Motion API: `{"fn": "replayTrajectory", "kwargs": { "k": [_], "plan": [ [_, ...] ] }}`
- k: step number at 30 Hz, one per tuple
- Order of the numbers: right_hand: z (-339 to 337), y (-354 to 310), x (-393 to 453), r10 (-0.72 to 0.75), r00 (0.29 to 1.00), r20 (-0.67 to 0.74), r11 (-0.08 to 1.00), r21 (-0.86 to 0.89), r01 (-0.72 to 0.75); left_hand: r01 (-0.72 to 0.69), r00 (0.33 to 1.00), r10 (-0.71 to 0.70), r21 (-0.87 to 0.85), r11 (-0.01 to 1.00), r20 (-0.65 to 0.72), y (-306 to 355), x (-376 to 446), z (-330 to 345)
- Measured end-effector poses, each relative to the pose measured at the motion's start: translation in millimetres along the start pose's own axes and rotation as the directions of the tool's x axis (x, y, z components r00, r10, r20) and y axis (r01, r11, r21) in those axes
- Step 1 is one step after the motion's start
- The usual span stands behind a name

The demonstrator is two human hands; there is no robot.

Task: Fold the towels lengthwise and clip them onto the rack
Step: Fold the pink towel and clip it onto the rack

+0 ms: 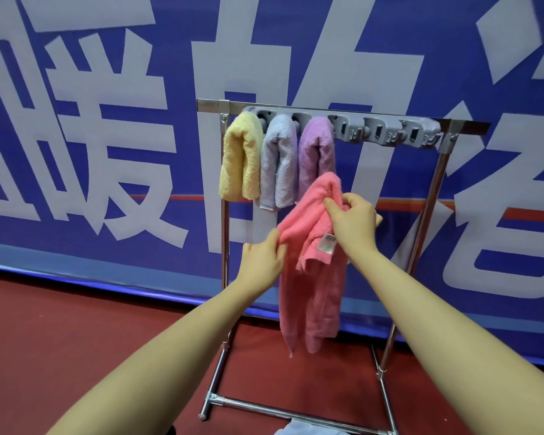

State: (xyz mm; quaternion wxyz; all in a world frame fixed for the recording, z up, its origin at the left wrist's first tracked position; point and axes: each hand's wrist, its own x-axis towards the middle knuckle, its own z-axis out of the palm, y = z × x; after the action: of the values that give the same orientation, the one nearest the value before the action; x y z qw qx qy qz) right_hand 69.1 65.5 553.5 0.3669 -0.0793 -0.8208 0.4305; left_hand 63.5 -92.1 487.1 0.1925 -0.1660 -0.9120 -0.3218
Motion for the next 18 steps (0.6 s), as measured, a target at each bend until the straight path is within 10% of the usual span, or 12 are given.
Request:
{"fn": "replayTrajectory", "kwargs": {
  "k": [9,18],
  "plan": [
    [-11,34,-9,0.258,0.958,0.126,0.963,-0.114,-0.244,0.188,0.976,-0.205,-0.186,0.964,-0.077,-9,21,-32],
    [-13,55,-15,0.088,0.954,0.287,0.869,-0.490,0.067,0.168,0.972,-0.165,0.003,0.986,-0.166,-18,16,-34]
  ]
}}
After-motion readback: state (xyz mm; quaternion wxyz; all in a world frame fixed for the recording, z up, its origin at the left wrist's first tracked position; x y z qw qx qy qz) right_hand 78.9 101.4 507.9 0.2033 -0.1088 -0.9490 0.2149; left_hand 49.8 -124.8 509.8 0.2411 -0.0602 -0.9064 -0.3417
